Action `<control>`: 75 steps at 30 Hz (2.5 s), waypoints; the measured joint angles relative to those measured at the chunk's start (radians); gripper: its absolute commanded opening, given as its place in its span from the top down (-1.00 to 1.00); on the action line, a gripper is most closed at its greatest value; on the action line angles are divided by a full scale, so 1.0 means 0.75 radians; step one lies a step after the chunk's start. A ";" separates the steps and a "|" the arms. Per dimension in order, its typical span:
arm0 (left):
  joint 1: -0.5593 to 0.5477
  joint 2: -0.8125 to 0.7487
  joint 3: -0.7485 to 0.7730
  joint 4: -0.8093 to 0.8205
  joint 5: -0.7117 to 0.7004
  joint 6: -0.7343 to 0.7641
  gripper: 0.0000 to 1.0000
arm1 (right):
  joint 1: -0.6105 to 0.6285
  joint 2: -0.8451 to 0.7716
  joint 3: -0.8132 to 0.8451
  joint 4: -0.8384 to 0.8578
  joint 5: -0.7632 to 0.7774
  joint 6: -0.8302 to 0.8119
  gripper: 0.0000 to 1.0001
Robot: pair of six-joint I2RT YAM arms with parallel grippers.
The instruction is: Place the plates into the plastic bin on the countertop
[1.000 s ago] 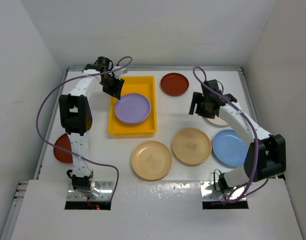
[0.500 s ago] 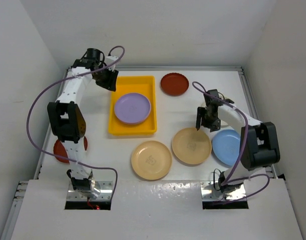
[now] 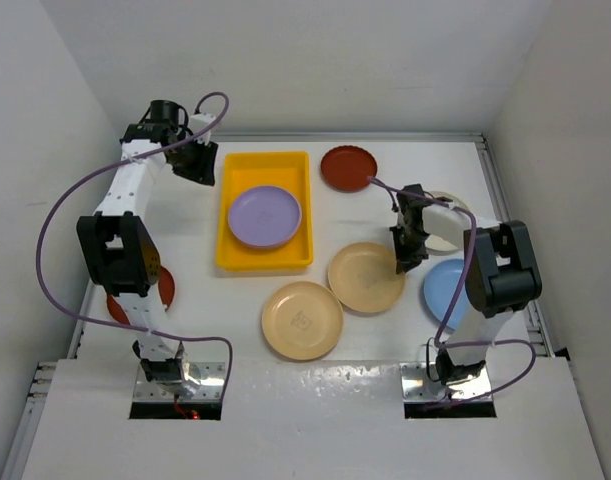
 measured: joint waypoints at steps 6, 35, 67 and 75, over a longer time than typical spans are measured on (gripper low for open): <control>0.012 -0.012 -0.021 0.013 -0.008 0.005 0.00 | 0.018 -0.111 -0.052 0.058 0.027 -0.028 1.00; 0.098 -0.018 -0.079 0.049 -0.057 -0.006 0.00 | 0.482 0.499 1.358 -0.015 0.144 0.468 1.00; 0.128 -0.056 -0.135 0.060 -0.042 -0.002 0.00 | 0.605 0.744 1.293 0.024 0.116 0.364 0.26; 0.002 -0.144 -0.128 -0.040 0.089 0.183 -0.24 | 0.606 0.597 1.256 0.015 0.167 0.319 -0.44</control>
